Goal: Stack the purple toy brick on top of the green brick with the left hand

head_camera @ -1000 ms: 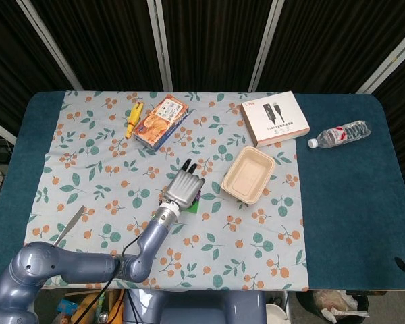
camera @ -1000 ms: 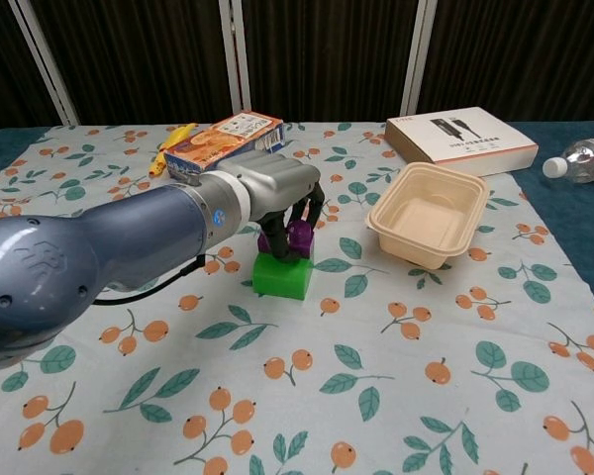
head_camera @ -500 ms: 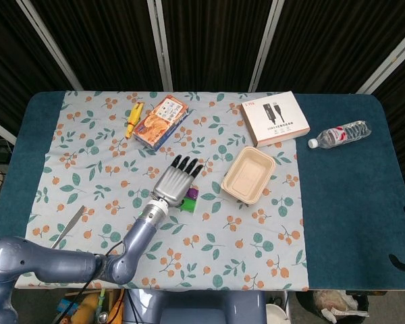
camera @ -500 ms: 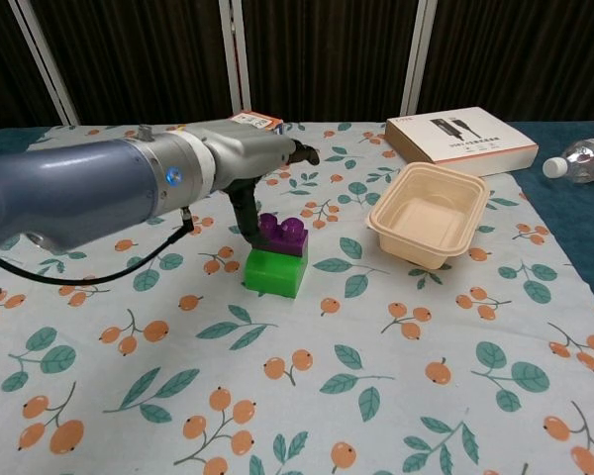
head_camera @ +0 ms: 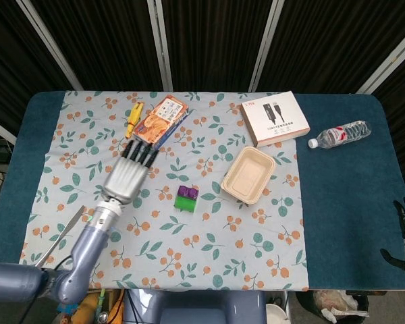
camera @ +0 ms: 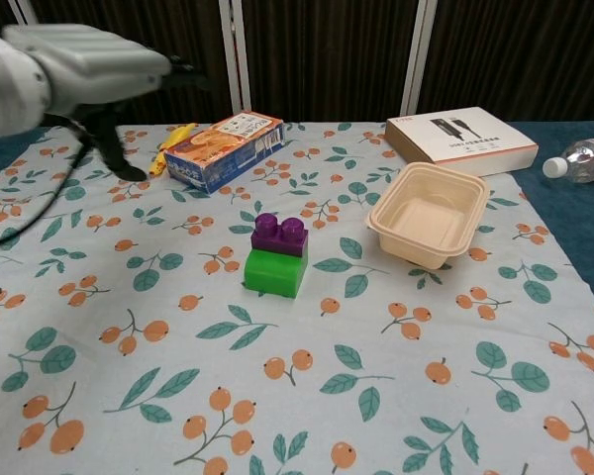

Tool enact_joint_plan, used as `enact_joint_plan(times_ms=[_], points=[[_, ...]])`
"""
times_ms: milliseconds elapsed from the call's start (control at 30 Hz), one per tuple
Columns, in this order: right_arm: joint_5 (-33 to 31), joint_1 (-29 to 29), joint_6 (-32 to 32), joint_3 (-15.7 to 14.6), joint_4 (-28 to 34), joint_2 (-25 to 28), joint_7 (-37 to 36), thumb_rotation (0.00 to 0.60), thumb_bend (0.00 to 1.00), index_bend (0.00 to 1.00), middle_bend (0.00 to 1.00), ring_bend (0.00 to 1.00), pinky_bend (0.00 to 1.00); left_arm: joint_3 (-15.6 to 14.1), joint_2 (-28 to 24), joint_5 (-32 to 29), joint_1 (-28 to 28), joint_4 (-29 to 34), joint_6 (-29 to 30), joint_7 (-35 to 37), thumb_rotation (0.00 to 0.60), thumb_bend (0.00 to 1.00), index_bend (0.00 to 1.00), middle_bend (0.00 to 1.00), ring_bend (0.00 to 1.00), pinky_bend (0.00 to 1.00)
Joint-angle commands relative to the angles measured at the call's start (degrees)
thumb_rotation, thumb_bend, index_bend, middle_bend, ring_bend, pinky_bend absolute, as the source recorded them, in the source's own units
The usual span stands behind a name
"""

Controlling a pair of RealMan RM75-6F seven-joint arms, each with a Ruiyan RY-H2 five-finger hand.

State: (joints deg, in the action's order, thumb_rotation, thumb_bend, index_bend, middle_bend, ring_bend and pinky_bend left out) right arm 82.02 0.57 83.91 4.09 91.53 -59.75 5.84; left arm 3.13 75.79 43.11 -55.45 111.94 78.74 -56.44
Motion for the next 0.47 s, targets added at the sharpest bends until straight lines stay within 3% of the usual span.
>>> enact_joint_plan(times_ms=[33, 167, 300, 467], points=[[0.8, 1.0, -0.7, 0.1, -0.2, -0.7, 0.6, 0.6, 0.15, 0.01, 0.02, 0.02, 0.0, -8.2, -9.5, 13.4, 10.0, 3.4, 7.3, 7.5, 0.6, 0.25, 0.03, 0.0, 0.0, 0.0], [1.5, 1.7, -1.3, -0.1, 0.2, -0.9, 1.8, 0.6, 0.15, 0.01, 0.02, 0.02, 0.0, -12.1, -13.4, 22.2, 17.0, 0.4, 10.6, 18.4, 0.6, 0.25, 0.03, 0.0, 0.0, 0.0], [1.9, 1.9, -0.9, -0.1, 1.0, -0.5, 2.8, 0.6, 0.15, 0.01, 0.02, 0.02, 0.0, -14.6, -16.5, 25.9, 24.6, -2.7, 15.2, 26.7, 0.6, 0.26, 0.03, 0.0, 0.0, 0.0], [2.2, 2.2, -0.7, 0.0, 1.0, -0.4, 2.0, 0.6, 0.15, 0.01, 0.02, 0.02, 0.0, -15.2, -17.2, 26.1, 32.5, -8.6, 17.5, 37.3, 0.6, 0.26, 0.04, 0.0, 0.0, 0.0]])
